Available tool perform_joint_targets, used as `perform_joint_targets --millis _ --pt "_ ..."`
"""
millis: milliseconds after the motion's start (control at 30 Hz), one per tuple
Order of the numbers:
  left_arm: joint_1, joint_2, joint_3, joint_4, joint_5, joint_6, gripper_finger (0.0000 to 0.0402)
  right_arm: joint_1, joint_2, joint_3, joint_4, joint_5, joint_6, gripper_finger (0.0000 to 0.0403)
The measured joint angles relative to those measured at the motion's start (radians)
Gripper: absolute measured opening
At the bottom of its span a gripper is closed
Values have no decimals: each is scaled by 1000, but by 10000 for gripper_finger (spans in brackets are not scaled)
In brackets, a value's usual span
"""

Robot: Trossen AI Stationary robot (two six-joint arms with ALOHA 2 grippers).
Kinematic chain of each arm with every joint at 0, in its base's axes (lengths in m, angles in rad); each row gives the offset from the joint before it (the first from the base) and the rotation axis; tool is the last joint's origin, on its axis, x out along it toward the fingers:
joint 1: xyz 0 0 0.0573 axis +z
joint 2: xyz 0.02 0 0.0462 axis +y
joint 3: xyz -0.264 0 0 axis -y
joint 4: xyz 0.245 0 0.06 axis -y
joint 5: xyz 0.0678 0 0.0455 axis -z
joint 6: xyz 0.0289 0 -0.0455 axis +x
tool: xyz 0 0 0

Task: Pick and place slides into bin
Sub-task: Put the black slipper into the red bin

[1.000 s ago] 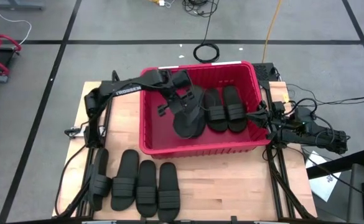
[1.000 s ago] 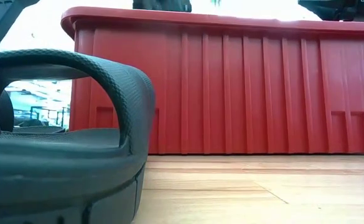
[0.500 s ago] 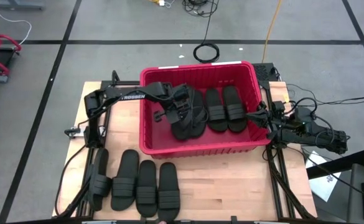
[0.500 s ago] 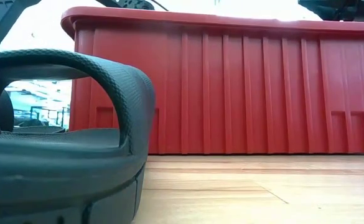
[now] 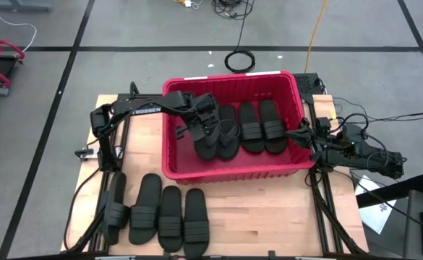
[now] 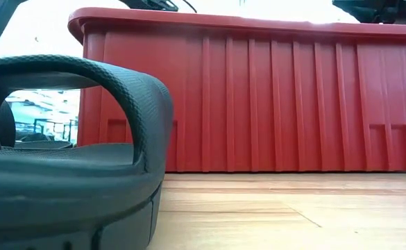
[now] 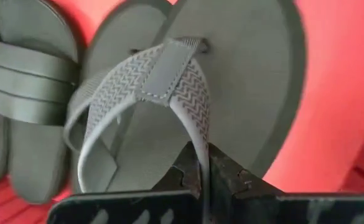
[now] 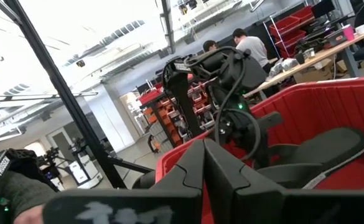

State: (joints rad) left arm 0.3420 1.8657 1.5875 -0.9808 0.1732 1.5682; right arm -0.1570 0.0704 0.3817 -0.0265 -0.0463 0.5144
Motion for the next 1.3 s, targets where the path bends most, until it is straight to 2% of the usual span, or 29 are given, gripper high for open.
perform_joint_targets --millis 233,467,867,1100,1300 --pt "0 0 -1 -69 1 -26 0 0 0 0 -1 2 -4 0" --pt "21 0 -56 -57 18 -38 0 0 0 0 -2 2 -21 0" --pt "36 19 -207 128 78 -27 0 0 0 0 -2 2 -5 0" --pt "36 40 -224 226 90 -40 0 0 0 0 -1 8 -3 0" --pt "42 54 -225 228 95 -101 0 0 0 0 -1 21 -4 0"
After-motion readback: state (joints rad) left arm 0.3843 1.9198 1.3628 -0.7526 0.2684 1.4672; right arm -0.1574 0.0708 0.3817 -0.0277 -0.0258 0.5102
